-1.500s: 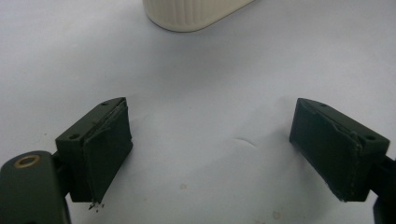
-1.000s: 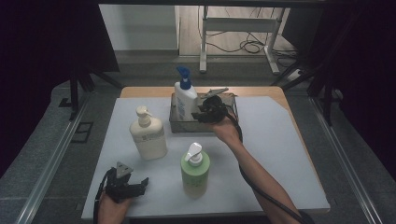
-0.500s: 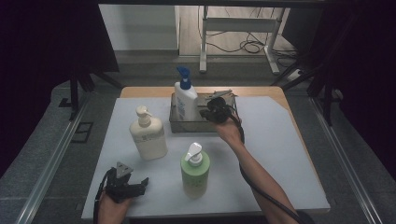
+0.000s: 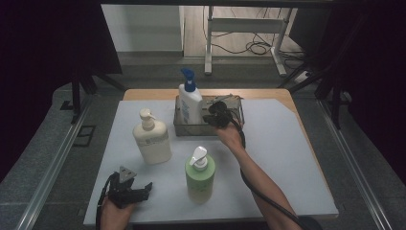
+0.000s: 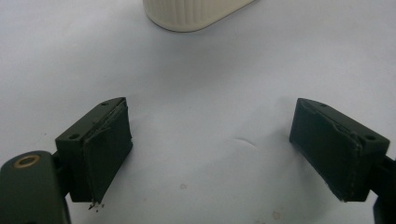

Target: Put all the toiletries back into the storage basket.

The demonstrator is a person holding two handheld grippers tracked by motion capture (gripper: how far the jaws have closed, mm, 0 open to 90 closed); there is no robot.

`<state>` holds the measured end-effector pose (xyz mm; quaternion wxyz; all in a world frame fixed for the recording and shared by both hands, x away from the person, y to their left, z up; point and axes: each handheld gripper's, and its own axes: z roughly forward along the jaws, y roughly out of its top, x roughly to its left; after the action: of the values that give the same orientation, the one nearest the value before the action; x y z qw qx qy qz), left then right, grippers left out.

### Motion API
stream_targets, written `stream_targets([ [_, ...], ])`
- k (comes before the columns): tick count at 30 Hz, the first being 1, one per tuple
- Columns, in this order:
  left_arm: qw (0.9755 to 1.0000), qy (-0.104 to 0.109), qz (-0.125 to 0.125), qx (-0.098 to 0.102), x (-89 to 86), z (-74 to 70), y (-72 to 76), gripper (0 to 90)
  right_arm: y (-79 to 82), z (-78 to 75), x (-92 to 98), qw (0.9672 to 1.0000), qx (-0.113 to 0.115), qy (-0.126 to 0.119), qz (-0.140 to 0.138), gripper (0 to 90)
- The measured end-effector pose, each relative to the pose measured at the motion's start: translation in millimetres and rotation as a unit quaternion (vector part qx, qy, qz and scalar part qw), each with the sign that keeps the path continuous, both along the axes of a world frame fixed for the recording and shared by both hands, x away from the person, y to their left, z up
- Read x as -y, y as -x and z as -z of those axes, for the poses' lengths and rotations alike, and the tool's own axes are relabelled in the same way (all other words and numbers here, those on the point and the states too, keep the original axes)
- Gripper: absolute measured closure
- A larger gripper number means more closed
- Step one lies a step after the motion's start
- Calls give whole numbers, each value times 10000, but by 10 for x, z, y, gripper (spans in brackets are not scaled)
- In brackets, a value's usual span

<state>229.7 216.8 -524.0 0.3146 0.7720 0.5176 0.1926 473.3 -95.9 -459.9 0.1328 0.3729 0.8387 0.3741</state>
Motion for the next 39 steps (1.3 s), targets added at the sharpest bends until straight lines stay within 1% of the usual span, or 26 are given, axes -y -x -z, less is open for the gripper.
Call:
stream_targets([
  [9,10000,1,-1,-2,0,0,0,125,-60,40,-62,9999,-87,118,80,896],
  [16,10000,1,-3,-3,0,0,0,125,-71,54,-80,9998,-174,37,106,895],
  [19,10000,3,-3,-3,1,0,0,125,-68,55,-97,9997,-209,14,81,894],
  [22,10000,4,-4,-2,1,0,0,125,-57,59,-129,9998,-207,28,0,892],
  [32,10000,3,-3,-2,1,0,0,125,-33,64,-218,9997,-214,23,-126,887],
  [39,10000,1,-3,-4,1,-1,-1,125,-24,62,-235,9997,-224,11,-133,886],
])
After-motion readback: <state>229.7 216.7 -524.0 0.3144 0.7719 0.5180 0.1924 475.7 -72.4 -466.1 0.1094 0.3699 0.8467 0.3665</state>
